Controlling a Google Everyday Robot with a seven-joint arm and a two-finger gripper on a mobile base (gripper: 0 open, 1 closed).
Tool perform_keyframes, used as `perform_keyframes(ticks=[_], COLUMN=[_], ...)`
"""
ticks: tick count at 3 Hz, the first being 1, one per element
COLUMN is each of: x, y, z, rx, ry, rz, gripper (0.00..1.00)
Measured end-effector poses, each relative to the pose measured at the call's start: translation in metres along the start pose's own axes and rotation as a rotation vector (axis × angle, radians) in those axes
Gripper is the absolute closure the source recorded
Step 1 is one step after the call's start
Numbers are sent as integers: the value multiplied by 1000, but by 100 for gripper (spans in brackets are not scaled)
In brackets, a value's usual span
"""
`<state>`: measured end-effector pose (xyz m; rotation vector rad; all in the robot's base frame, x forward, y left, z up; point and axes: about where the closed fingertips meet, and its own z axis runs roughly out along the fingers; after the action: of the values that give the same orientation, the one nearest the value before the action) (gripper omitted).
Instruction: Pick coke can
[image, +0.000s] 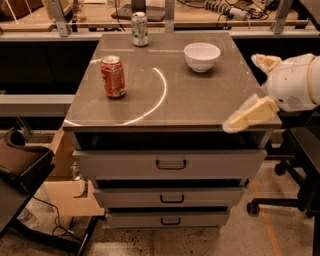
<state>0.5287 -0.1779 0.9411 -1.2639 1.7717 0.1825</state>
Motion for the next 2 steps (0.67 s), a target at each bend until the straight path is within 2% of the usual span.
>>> perform_keyframes(ticks=[1,2], x=[-20,-57], y=[-40,-50], z=[23,42], rx=[110,156], ry=[-256,-397], rz=[32,30], gripper=[0,0])
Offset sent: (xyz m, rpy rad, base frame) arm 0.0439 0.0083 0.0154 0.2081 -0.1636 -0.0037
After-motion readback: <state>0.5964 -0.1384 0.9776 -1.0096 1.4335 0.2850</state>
